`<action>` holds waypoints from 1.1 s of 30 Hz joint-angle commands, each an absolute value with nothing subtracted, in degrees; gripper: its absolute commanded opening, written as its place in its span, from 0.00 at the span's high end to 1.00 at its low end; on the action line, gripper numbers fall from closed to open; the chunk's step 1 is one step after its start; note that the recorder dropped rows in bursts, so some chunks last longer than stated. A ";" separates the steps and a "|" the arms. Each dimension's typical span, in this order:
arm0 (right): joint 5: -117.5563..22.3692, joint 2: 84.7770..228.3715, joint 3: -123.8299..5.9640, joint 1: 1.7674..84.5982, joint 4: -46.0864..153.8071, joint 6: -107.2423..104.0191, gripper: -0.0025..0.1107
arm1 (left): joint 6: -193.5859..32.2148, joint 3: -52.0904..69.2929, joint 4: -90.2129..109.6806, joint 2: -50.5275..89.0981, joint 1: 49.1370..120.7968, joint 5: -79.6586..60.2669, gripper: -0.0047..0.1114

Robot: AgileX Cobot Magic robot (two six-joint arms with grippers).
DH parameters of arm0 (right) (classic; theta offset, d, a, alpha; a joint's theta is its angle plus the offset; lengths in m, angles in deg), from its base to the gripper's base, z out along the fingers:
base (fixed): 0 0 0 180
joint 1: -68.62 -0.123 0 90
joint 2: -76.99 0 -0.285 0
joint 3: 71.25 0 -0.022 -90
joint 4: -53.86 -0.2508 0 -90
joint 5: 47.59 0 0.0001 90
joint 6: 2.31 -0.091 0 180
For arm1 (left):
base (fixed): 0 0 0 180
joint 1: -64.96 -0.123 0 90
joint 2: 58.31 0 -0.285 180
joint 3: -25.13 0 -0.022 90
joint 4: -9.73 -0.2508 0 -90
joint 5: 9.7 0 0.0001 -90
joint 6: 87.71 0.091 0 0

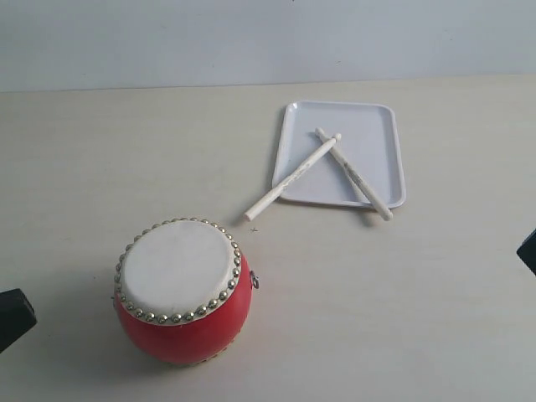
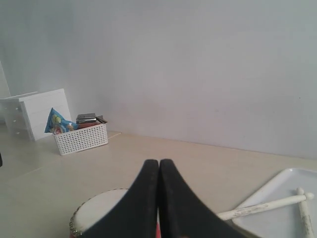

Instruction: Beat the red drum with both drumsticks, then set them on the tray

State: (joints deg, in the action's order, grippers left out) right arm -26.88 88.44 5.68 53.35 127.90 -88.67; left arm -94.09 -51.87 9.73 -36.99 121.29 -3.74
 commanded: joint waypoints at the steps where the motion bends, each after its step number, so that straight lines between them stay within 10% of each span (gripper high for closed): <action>1: -26.73 88.05 5.96 53.26 128.21 -89.47 0.98 | -94.75 -52.09 10.29 -37.19 121.57 -3.87 0.96; 22: -26.73 88.05 5.96 53.26 128.21 -89.47 0.98 | -94.09 -52.09 10.29 -37.86 121.18 -3.90 0.96; 33: -26.58 88.05 5.96 53.26 128.21 -89.46 0.98 | -94.23 -52.09 11.96 -50.53 107.01 -26.13 0.96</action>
State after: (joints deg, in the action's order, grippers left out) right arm -26.88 88.44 5.68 53.35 128.00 -89.50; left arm -93.96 -51.87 11.09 -49.78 110.77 -21.51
